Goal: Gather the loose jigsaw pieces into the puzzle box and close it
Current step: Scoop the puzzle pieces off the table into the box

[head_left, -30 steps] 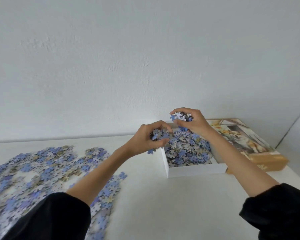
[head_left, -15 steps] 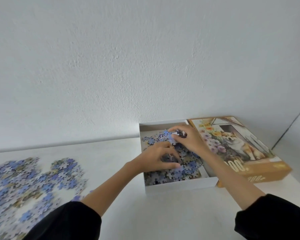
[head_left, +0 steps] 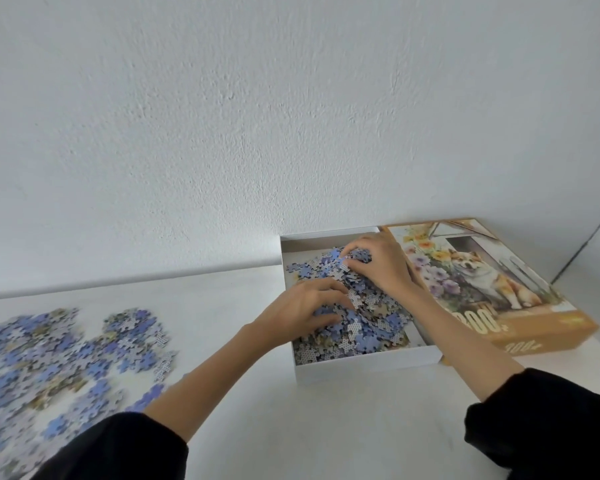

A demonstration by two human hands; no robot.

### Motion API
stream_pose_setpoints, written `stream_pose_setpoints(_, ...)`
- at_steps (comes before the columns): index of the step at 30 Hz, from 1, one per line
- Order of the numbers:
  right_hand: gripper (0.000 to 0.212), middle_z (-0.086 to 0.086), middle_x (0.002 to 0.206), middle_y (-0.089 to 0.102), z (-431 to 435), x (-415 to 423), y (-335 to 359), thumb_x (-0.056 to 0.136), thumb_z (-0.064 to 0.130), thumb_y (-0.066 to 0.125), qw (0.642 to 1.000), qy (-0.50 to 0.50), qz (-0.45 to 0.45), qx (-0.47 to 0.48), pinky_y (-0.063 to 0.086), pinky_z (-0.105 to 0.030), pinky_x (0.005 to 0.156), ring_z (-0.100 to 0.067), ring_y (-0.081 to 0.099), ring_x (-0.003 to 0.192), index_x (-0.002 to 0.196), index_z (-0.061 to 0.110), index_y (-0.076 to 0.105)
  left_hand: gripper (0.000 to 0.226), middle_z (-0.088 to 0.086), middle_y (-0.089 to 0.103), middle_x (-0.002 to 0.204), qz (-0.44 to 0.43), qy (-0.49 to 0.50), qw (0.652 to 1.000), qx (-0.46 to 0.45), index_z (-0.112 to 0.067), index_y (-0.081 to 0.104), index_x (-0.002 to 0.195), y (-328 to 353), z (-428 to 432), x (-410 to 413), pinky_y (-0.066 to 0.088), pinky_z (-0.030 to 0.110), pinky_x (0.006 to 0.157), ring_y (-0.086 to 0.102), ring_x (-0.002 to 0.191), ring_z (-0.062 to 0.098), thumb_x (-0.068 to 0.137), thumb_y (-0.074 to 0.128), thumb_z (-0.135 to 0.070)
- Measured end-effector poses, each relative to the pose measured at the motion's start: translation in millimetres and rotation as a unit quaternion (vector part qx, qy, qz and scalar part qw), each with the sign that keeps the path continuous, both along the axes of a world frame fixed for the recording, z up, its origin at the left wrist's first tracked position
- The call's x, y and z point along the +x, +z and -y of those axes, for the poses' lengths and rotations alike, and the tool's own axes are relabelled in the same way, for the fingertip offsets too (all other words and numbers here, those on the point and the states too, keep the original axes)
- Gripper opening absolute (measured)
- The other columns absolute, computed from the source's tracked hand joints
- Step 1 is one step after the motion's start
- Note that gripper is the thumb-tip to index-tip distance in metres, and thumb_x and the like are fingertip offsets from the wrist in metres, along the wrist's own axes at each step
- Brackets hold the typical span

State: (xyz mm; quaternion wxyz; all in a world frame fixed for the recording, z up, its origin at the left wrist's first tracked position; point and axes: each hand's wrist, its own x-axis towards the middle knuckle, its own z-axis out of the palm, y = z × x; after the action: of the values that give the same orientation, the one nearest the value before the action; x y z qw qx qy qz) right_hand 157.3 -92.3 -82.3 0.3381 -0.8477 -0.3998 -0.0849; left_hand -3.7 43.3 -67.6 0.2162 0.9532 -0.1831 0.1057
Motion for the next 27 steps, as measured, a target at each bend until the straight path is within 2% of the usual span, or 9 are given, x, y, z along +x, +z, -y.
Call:
stream_pose_setpoints(3, 0.023, 0.006, 0.086, 0.066, 0.9, -8.6, 9.1, 0.080, 0.046, 0.060, 0.998, -0.017, 0.004, 0.065, 0.038, -0.032, 0.090, -0.011, 0.055, 0.087, 0.085, 0.026, 0.069, 0.022, -0.002, 0.062, 0.113, 0.035, 0.017, 0.998, -0.039, -0.018, 0.067, 0.107, 6.5, 1.3, -9.0, 0.047, 0.023, 0.082, 0.059, 0.099, 0.011, 0.091, 0.057, -0.029)
stream_pose_setpoints(5, 0.040, 0.006, 0.083, 0.063, -0.2, -15.1, 15.2, 0.083, 0.056, 0.048, 0.997, -0.029, -0.016, 0.073, 0.039, -0.032, 0.080, -0.012, 0.052, 0.086, 0.083, 0.022, 0.069, 0.020, -0.001, 0.064, 0.106, 0.052, 0.024, 0.997, -0.059, -0.017, 0.066, 0.107, 12.3, 0.3, -14.9, 0.049, 0.028, 0.079, 0.060, 0.093, 0.010, 0.092, 0.055, -0.025)
stream_pose_setpoints(7, 0.051, 0.006, 0.079, 0.062, -3.5, -21.6, 21.3, 0.084, 0.062, 0.039, 0.996, -0.031, -0.043, 0.066, 0.042, -0.036, 0.079, -0.013, 0.055, 0.084, 0.078, 0.020, 0.066, 0.018, -0.001, 0.066, 0.099, 0.066, 0.029, 0.994, -0.083, -0.014, 0.067, 0.105, 18.1, -2.2, -20.6, 0.049, 0.028, 0.077, 0.060, 0.087, 0.009, 0.092, 0.055, -0.020)
stream_pose_setpoints(10, 0.034, 0.002, 0.086, 0.066, -9.4, -32.1, 28.0, 0.087, 0.048, 0.051, 0.994, -0.003, -0.081, 0.075, 0.046, -0.032, 0.081, -0.014, 0.061, 0.086, 0.084, 0.018, 0.068, 0.018, -0.001, 0.068, 0.096, 0.068, 0.035, 0.991, -0.108, -0.013, 0.068, 0.104, 27.7, -6.9, -32.4, 0.051, 0.026, 0.074, 0.061, 0.082, 0.004, 0.092, 0.055, -0.017)
stream_pose_setpoints(14, 0.012, 0.005, 0.090, 0.064, -20.2, -56.7, 40.9, 0.087, 0.030, 0.059, 0.991, 0.049, -0.087, 0.084, 0.046, -0.033, 0.085, -0.014, 0.058, 0.092, 0.091, 0.021, 0.067, 0.016, -0.008, 0.070, 0.096, 0.056, 0.049, 0.990, -0.119, -0.019, 0.067, 0.104, 38.7, -19.2, -57.3, 0.049, 0.021, 0.075, 0.062, 0.083, 0.004, 0.092, 0.056, -0.020)
stream_pose_setpoints(16, 0.006, 0.006, 0.090, 0.064, -27.6, -74.2, 49.4, 0.087, 0.022, 0.061, 0.990, 0.077, -0.079, 0.084, 0.043, -0.022, 0.083, -0.009, 0.056, 0.091, 0.090, 0.020, 0.067, 0.016, -0.010, 0.070, 0.098, 0.057, 0.055, 0.990, -0.118, -0.020, 0.068, 0.104, 42.3, -28.1, -73.7, 0.046, 0.017, 0.079, 0.062, 0.086, 0.003, 0.092, 0.057, -0.021)
stream_pose_setpoints(19, 0.008, 0.001, 0.094, 0.065, -41.8, -103.8, 62.6, 0.086, 0.015, 0.063, 0.987, 0.118, -0.073, 0.079, 0.034, -0.001, 0.074, 0.002, 0.053, 0.086, 0.091, 0.015, 0.067, 0.017, -0.017, 0.067, 0.097, 0.063, 0.061, 0.990, -0.114, -0.020, 0.067, 0.104, 46.2, -43.2, -101.7, 0.045, 0.016, 0.081, 0.061, 0.088, -0.004, 0.090, 0.058, -0.017)
stream_pose_setpoints(23, 0.007, 0.006, 0.090, 0.065, -68.4, -141.1, 71.9, 0.086, 0.019, 0.063, 0.982, 0.157, -0.075, 0.079, 0.039, -0.011, 0.078, -0.010, 0.056, 0.089, 0.091, 0.020, 0.067, 0.018, -0.014, 0.068, 0.095, 0.067, 0.082, 0.989, -0.106, -0.017, 0.067, 0.104, 47.1, -66.2, -142.1, 0.049, 0.024, 0.081, 0.061, 0.088, -0.004, 0.089, 0.059, -0.016)
stream_pose_setpoints(27, 0.007, 0.017, 0.086, 0.061, -99.8, -185.4, 74.8, 0.086, 0.020, 0.062, 0.979, 0.177, -0.072, 0.073, 0.032, -0.003, 0.076, -0.003, 0.053, 0.090, 0.089, 0.025, 0.066, 0.018, -0.009, 0.070, 0.096, 0.064, 0.102, 0.988, -0.099, -0.017, 0.066, 0.104, 47.4, -94.3, -185.6, 0.051, 0.029, 0.081, 0.063, 0.089, -0.003, 0.088, 0.057, -0.018)
